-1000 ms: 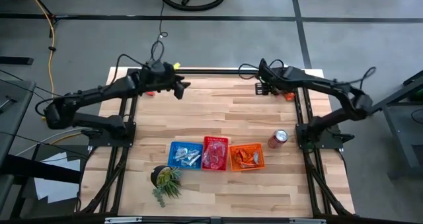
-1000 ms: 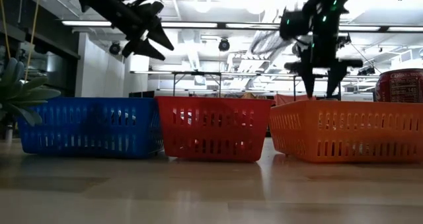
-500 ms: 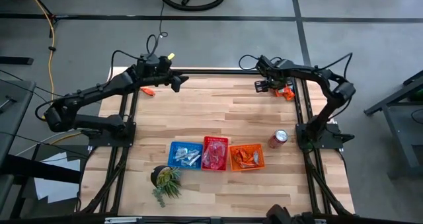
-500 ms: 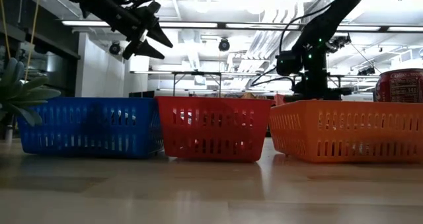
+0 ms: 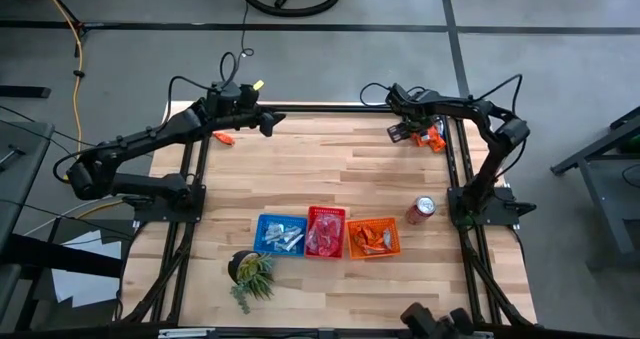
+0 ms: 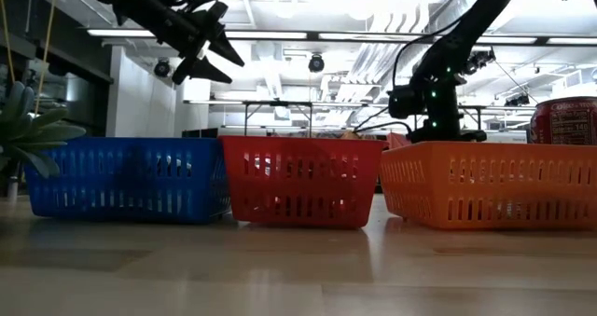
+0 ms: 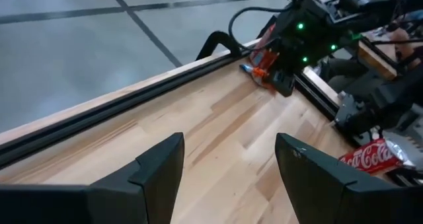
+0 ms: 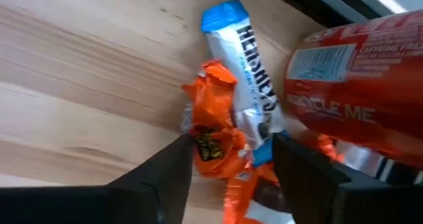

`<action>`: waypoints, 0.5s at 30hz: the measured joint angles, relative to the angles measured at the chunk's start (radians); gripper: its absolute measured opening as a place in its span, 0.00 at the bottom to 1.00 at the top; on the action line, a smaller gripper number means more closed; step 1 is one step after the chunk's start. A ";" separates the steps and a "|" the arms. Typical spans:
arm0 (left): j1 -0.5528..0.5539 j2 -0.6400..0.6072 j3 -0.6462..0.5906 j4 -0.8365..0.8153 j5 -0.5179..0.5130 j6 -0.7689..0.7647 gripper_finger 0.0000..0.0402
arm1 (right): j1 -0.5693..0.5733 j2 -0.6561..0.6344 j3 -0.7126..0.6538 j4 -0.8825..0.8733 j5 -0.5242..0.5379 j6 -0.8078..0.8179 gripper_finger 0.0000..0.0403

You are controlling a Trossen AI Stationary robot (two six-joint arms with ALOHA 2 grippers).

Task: Sort candy
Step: Put the orange candy pack into the orange bin

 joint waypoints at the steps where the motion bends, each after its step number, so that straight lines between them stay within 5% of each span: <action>1: 0.000 0.000 0.000 0.003 0.000 -0.002 0.56 | 0.002 0.001 0.000 -0.001 0.002 -0.009 0.46; 9: 0.000 0.000 0.001 0.056 0.000 -0.027 0.56 | 0.052 -0.028 -0.004 -0.008 -0.055 -0.089 0.04; 15: 0.000 0.000 0.001 0.076 0.000 -0.027 0.56 | 0.075 -0.028 -0.004 -0.013 -0.099 -0.058 0.17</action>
